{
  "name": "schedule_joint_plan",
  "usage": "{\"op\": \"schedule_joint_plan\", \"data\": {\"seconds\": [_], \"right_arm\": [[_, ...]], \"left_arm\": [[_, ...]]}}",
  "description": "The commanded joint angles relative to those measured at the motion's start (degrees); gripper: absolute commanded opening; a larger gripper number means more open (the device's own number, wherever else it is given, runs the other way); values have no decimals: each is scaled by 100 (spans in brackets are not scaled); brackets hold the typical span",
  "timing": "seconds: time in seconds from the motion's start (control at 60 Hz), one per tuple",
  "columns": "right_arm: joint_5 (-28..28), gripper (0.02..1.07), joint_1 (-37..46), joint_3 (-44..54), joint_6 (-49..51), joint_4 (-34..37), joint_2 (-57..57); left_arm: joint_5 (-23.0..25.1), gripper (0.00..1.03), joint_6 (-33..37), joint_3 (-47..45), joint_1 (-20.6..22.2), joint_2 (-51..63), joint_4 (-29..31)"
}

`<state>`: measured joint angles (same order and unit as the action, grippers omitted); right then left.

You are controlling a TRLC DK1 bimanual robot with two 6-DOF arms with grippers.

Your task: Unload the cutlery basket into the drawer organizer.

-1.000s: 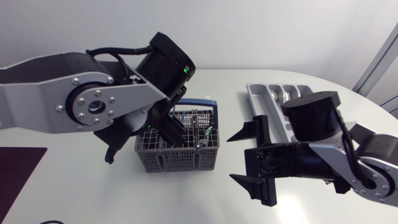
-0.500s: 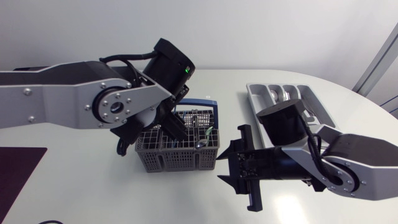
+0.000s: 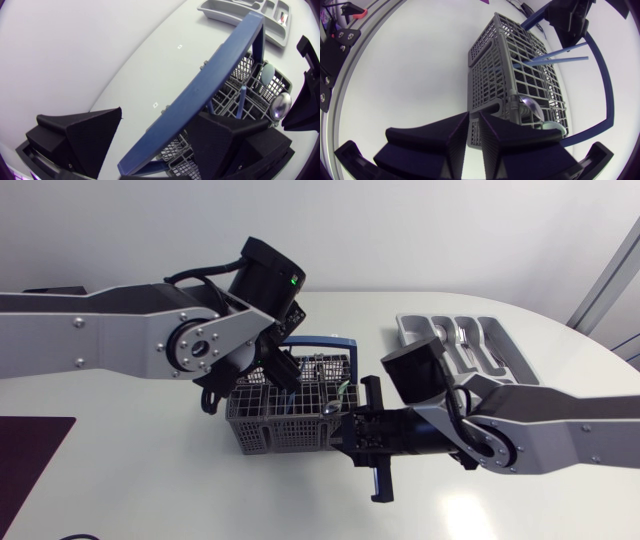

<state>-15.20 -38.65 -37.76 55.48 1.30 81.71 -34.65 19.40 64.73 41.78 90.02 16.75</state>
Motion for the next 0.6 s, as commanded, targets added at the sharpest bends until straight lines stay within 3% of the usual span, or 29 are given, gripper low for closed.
{"op": "schedule_joint_plan", "data": {"seconds": [0.0,0.317,0.517,0.583], "right_arm": [[-36,20,86,-206,-90,-95,240],[-27,20,112,-452,-152,-253,618],[-27,22,69,-171,-178,-200,126],[-27,33,42,-30,-196,-148,-147]], "left_arm": [[46,94,240,189,-82,183,-164],[46,94,618,233,-364,341,-665],[117,94,653,-83,-337,-81,-709],[161,95,644,-241,-240,-371,-700]]}}
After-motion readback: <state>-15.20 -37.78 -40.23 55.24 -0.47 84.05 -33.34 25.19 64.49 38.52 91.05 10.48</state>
